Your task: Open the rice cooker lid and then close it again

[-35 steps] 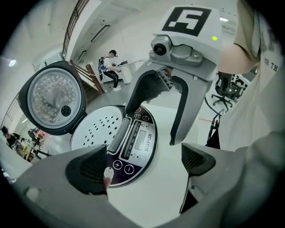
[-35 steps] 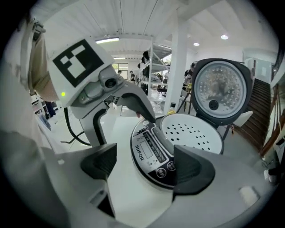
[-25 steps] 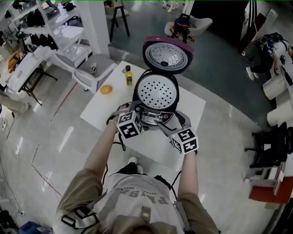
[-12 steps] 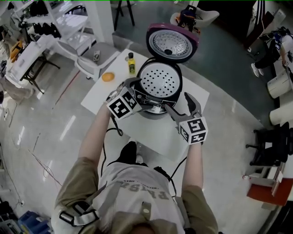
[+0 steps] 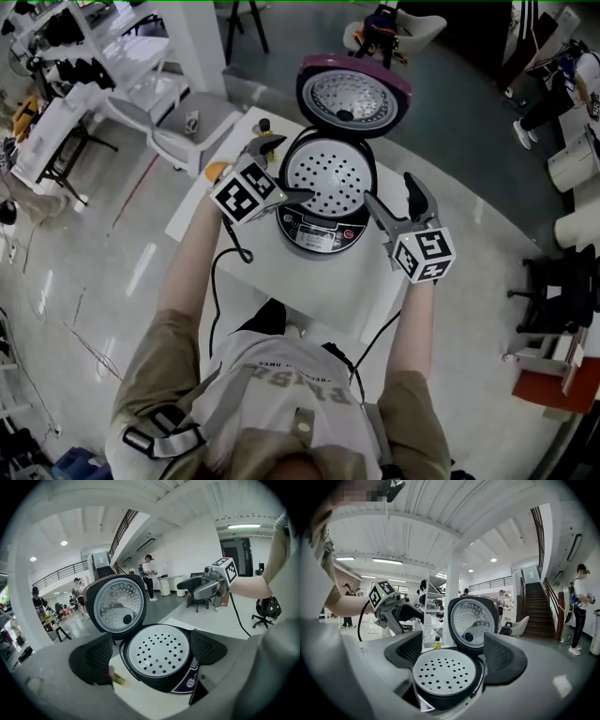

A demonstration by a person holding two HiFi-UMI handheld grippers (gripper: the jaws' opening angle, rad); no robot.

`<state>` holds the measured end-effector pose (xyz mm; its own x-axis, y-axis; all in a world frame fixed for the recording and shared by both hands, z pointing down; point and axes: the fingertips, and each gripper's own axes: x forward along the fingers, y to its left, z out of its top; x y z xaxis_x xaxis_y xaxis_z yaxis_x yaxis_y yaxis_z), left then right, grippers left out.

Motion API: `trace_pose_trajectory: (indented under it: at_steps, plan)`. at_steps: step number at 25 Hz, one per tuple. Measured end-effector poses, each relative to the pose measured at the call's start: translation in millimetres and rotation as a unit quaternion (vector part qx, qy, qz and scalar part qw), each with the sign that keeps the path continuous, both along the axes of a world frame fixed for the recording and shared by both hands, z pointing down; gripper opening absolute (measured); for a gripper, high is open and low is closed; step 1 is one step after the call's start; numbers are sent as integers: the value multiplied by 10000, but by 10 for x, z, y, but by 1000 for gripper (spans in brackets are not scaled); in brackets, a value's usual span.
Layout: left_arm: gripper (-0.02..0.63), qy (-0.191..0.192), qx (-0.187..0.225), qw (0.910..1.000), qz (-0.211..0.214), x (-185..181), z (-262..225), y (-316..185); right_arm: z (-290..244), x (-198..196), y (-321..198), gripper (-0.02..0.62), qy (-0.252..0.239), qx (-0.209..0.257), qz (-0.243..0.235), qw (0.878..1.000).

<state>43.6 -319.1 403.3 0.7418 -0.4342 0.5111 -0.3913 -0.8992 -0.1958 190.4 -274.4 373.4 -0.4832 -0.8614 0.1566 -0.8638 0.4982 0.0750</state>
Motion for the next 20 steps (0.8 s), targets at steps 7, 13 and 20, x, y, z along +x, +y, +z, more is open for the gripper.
trace_pose_trajectory:
  at_steps: [7, 13, 20]
  plan:
    - [546, 26, 187, 9998, 4, -22, -151, -634, -106, 169, -498, 387, 62, 36, 184, 9998]
    - [546, 21, 277, 9996, 13, -14, -194, -1065, -171, 287, -927, 397, 227, 14, 246, 9994]
    - [546, -112, 419, 9991, -21, -45, -278, -1524, -96, 373, -1394, 419, 444, -250, 129, 9986]
